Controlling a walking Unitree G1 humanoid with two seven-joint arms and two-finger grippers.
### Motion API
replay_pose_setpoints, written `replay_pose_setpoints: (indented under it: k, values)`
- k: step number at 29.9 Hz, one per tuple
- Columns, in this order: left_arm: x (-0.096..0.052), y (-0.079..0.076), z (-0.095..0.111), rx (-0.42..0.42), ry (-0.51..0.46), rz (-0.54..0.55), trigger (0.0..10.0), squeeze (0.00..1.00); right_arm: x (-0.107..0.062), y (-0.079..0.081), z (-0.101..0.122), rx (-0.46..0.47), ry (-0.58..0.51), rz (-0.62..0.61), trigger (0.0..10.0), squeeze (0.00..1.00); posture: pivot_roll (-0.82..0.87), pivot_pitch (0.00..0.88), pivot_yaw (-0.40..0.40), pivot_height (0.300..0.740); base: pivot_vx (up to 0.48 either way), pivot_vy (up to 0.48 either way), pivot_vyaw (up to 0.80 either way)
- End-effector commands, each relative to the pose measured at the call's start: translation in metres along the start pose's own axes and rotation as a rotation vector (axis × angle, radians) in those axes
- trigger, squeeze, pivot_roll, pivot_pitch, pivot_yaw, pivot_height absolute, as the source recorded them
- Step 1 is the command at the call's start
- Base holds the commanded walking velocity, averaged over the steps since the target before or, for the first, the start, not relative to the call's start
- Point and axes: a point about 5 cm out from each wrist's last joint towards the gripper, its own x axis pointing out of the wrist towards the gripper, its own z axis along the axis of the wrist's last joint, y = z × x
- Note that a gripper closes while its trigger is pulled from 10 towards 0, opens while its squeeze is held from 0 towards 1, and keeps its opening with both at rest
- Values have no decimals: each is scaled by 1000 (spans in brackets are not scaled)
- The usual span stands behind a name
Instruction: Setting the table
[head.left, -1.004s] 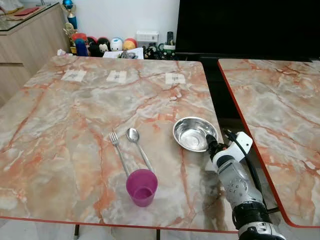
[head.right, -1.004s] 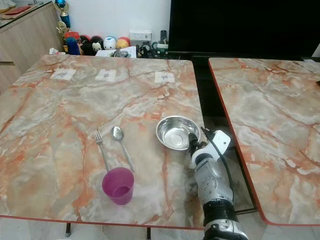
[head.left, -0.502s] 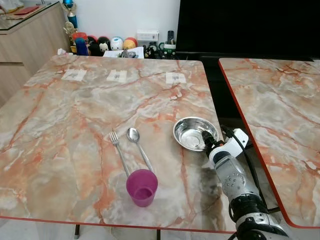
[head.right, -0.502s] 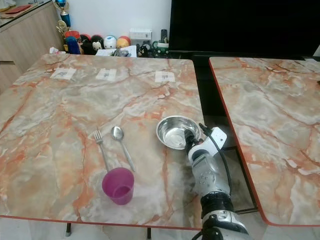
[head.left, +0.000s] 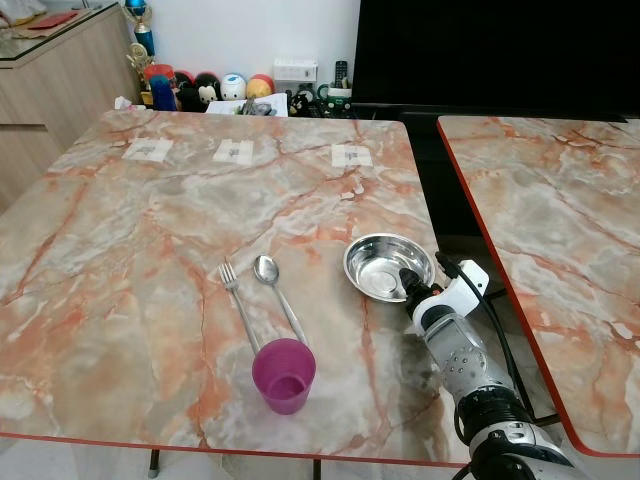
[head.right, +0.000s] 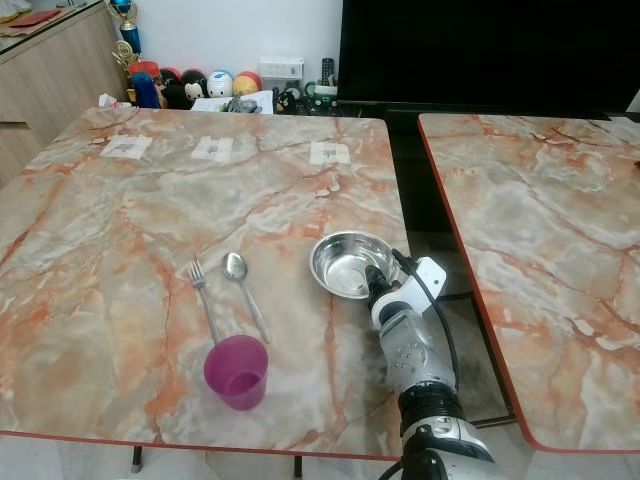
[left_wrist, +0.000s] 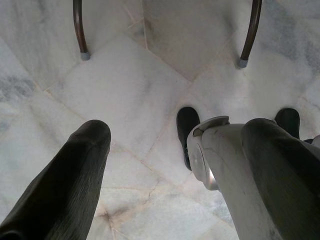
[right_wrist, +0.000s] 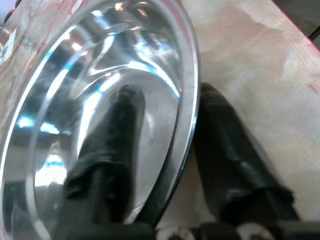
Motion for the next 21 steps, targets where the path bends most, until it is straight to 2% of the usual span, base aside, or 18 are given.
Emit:
replay_pose_setpoints:
  k: [1,16,19,21]
  values:
    - [-2,-1,-8,21,33,-10,10000,0,1,1,3,-5,-3,4,0,0,52,96,-18,740,0,0,0]
    - [-2,-2,-8,40,34,-18,10000,0,0,-5,2,-9,-16,-9,0,0,51,85,-19,740,0,0,0]
    - [-2,-3,-8,47,35,-19,10000,0,-2,-7,4,-12,-49,-14,0,0,51,82,-19,740,0,0,0]
    - [-2,-3,-9,52,37,-20,10000,0,-5,-9,13,-38,-139,-4,0,0,46,75,-20,740,0,0,0]
